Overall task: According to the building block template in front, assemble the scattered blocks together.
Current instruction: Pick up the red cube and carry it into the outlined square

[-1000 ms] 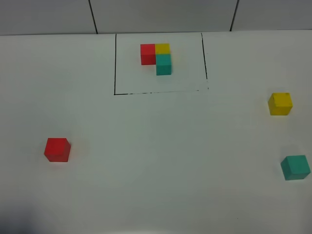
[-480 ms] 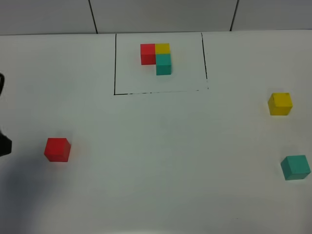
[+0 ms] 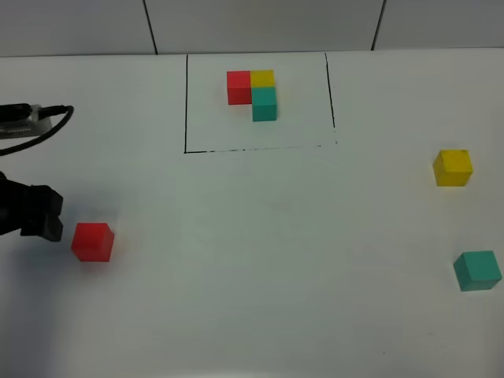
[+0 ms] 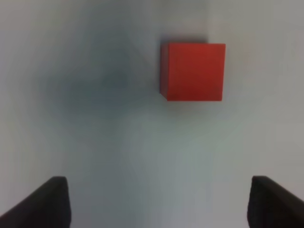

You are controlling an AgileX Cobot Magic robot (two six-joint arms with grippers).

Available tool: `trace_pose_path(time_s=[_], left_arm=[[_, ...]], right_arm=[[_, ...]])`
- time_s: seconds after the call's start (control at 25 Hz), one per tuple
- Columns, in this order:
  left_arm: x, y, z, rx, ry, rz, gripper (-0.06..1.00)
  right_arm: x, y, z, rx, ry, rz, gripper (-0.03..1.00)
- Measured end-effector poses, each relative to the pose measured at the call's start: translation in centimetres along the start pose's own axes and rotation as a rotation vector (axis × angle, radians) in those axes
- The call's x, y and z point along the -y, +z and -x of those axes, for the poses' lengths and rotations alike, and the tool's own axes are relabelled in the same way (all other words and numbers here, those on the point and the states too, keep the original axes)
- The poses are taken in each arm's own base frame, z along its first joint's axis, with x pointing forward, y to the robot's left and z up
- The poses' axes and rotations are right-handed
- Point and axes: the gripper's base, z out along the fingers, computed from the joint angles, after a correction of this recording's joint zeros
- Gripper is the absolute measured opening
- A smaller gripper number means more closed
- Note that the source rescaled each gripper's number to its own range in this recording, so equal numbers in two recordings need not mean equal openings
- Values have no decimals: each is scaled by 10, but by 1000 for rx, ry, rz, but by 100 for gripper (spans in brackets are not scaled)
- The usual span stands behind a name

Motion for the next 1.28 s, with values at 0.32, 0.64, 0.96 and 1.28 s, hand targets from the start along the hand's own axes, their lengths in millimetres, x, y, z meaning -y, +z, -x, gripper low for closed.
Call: trace_pose_path(time_s=[0.32,0.64,0.96,1.28], left_arm=[[23,46,24,-115,49,49,82],[39,64,37,-140,20,71,82],[37,79,43,-121,15,93,82],[37,93,47,-108,16,90,82]], right_arm=[[0,0,0,0,0,0,66],[0,0,0,0,0,0,66],[0,0,0,0,0,1,66],[0,0,0,0,1,2,66]])
